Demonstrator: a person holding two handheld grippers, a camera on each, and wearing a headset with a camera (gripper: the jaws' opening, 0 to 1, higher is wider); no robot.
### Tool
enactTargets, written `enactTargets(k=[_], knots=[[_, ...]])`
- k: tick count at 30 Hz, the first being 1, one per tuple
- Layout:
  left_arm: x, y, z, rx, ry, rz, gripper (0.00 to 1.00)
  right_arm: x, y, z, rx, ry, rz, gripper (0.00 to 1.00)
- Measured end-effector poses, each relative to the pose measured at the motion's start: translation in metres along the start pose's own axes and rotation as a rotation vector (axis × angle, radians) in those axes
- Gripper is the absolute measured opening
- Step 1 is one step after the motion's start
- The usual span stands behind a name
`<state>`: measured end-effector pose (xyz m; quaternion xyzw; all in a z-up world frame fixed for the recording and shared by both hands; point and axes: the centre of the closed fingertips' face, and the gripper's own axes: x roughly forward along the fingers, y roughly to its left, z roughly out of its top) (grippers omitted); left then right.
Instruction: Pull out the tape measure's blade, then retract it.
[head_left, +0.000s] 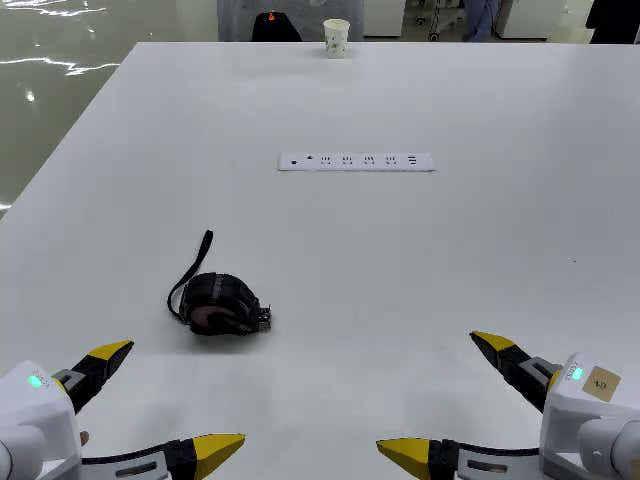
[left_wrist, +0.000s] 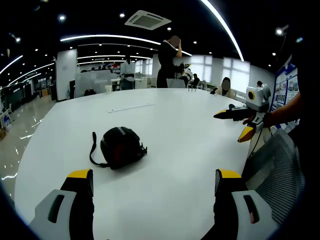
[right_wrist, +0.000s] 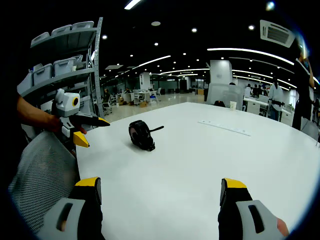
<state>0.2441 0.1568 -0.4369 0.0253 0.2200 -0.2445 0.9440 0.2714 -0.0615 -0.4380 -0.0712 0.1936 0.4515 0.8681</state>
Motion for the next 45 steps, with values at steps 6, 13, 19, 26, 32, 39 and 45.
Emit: enactTargets(k=[6,13,19,26,32,39,45], knots=[[0.0003,-0.0001,-0.0007,0.000,0.002,-0.001,0.99,0.0002,0.0003,-0.0004,0.000,0.002,0.002,0.99],[0.0010,-0.0004,-0.0002,0.002,0.002,-0.003,0.99,0.0005,0.0007,-0.0008,-0.003,0.004,0.003,0.99],[0.0013,-0.0026,0.0012,0.004,0.003,-0.005,0.99,0.0006,0.0009,0.0001,-0.006,0.000,0.006,0.99],[0.0007,-0.0032,0.0012,0.006,0.006,-0.004,0.99,0.0012,0.0006,0.0001,-0.015,0.001,0.009,0.99],[0.0009,-0.0034,0.0027,0.008,0.006,-0.005,0.99,0.0016,0.0000,0.0003,-0.010,0.001,0.010,0.99],[0.0017,-0.0044,0.0032,0.012,0.013,-0.013,0.99,0.0026,0.0007,-0.0011,-0.010,0.010,0.019,0.99],[0.0035,-0.0028,0.0045,0.021,0.019,-0.019,0.99,0.0042,0.0002,-0.0018,-0.016,0.019,0.034,0.99]])
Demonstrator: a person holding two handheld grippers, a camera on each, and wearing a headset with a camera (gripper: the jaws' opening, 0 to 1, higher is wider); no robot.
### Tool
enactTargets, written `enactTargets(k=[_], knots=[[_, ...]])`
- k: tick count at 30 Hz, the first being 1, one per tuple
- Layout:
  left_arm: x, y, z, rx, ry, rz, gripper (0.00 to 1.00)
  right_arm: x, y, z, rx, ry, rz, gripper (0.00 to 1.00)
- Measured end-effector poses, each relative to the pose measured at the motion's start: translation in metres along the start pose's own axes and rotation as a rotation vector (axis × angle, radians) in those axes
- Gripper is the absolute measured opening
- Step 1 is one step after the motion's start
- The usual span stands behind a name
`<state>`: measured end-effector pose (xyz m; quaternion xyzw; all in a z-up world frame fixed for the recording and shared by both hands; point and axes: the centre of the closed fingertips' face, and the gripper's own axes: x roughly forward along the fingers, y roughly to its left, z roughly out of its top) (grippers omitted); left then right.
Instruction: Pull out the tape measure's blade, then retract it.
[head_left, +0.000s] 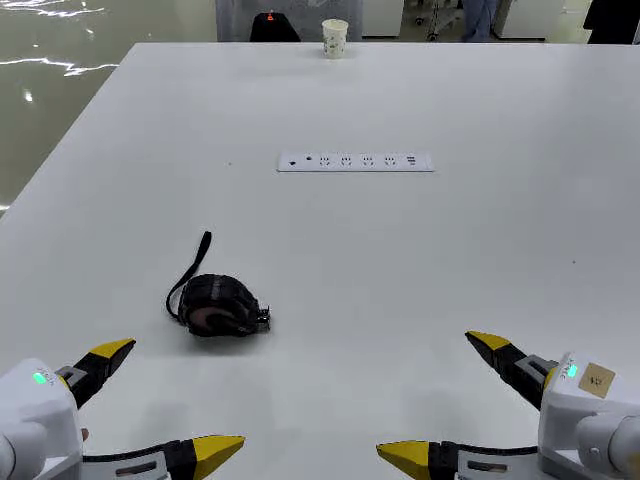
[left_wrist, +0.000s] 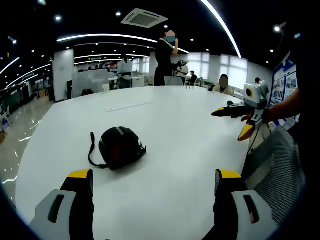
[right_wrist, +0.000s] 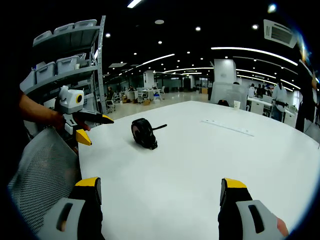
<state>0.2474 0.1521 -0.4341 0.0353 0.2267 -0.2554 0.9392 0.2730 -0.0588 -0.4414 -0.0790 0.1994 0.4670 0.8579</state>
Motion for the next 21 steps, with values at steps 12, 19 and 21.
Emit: enactTargets(k=[12,19,21], knots=[[0.005,0.006,0.001,0.022,0.013,-0.015,0.99,0.005,-0.004,0.000,-0.026,0.023,0.036,0.99],[0.006,0.009,0.004,0.034,0.021,-0.024,0.99,0.009,-0.005,0.000,-0.042,0.040,0.062,0.99],[0.007,0.010,0.005,0.037,0.024,-0.027,0.99,0.011,-0.005,0.000,-0.044,0.046,0.073,0.98]])
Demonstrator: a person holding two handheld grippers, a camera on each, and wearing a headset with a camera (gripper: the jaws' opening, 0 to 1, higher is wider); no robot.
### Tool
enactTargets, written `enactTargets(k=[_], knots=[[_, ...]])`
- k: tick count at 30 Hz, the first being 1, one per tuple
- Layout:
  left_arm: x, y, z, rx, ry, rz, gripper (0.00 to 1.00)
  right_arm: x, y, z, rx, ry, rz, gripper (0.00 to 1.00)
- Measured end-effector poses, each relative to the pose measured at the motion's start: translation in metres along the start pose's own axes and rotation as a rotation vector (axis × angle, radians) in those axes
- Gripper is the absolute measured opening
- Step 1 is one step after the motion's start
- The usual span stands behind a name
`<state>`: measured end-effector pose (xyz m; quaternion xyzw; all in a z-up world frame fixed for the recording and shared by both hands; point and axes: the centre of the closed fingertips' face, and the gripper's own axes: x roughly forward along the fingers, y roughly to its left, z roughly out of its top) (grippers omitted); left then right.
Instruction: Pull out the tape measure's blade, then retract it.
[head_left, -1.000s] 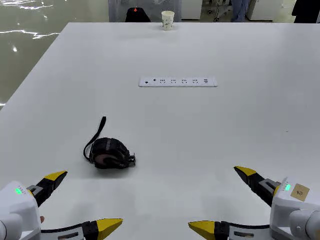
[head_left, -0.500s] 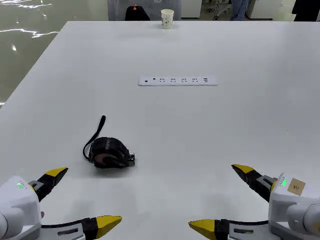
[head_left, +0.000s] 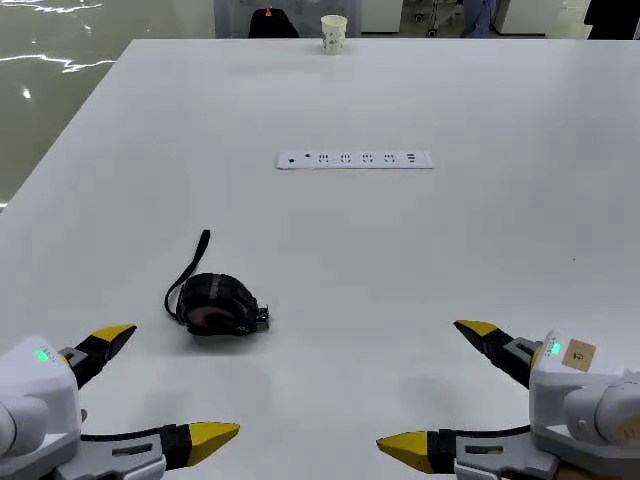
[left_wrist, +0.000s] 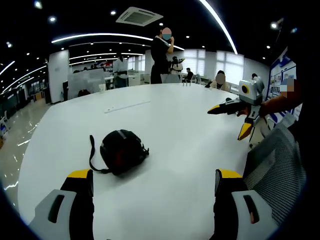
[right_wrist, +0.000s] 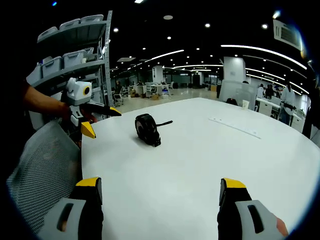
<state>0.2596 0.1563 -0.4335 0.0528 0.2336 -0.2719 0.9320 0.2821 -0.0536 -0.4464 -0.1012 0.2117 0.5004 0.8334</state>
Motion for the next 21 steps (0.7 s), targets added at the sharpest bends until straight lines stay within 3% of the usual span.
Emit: enactTargets(k=[21], knots=[[0.013,0.014,0.003,0.049,0.041,-0.049,0.99,0.018,-0.013,-0.001,-0.040,0.048,0.063,0.93]])
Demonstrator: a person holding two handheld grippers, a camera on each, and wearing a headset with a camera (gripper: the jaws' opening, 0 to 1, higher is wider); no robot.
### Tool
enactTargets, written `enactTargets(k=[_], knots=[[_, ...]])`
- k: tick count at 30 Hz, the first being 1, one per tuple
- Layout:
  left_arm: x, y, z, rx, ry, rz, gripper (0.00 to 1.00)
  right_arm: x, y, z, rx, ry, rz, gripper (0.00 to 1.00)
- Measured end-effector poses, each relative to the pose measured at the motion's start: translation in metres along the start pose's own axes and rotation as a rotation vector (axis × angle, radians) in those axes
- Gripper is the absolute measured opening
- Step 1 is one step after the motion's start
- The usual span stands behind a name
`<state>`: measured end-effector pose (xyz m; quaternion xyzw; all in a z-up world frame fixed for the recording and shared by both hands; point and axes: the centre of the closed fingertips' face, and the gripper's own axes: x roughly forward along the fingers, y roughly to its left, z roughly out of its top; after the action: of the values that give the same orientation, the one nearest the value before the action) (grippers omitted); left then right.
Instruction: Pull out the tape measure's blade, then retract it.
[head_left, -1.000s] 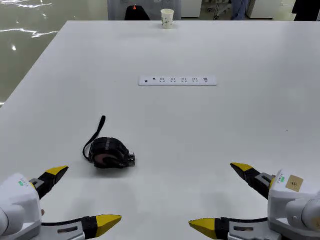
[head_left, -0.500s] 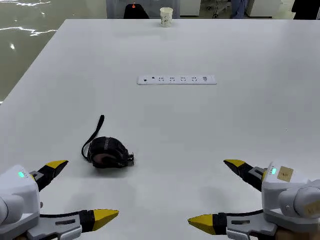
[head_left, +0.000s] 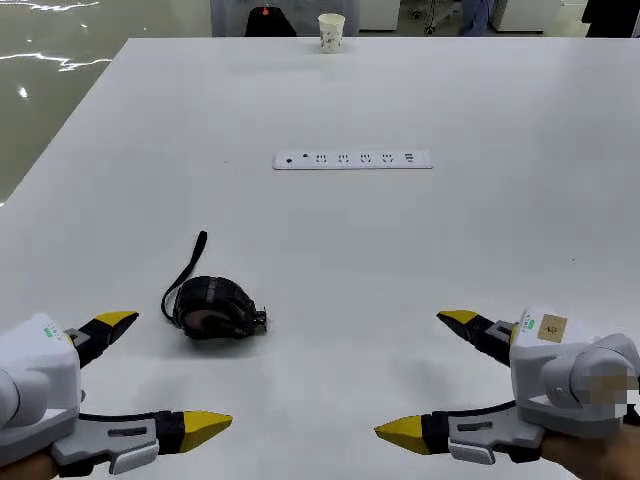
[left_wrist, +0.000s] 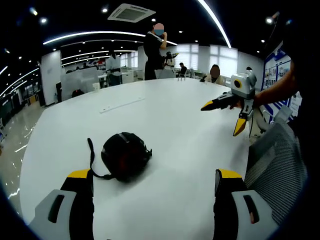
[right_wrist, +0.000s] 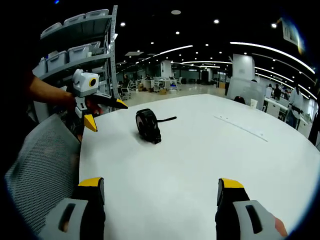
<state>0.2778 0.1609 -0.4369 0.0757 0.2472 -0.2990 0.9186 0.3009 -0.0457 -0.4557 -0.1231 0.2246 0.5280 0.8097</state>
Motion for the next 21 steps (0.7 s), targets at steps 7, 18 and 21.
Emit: enactTargets(k=[7,18,21], knots=[[0.003,0.005,0.001,0.016,0.012,-0.015,0.99,0.008,-0.005,0.002,-0.013,0.008,0.021,0.91],[0.008,0.016,0.002,0.045,0.043,-0.040,0.97,0.023,-0.012,0.004,-0.056,0.035,0.064,0.87],[0.009,0.019,0.003,0.052,0.048,-0.046,0.96,0.027,-0.015,0.004,-0.081,0.044,0.073,0.85]])
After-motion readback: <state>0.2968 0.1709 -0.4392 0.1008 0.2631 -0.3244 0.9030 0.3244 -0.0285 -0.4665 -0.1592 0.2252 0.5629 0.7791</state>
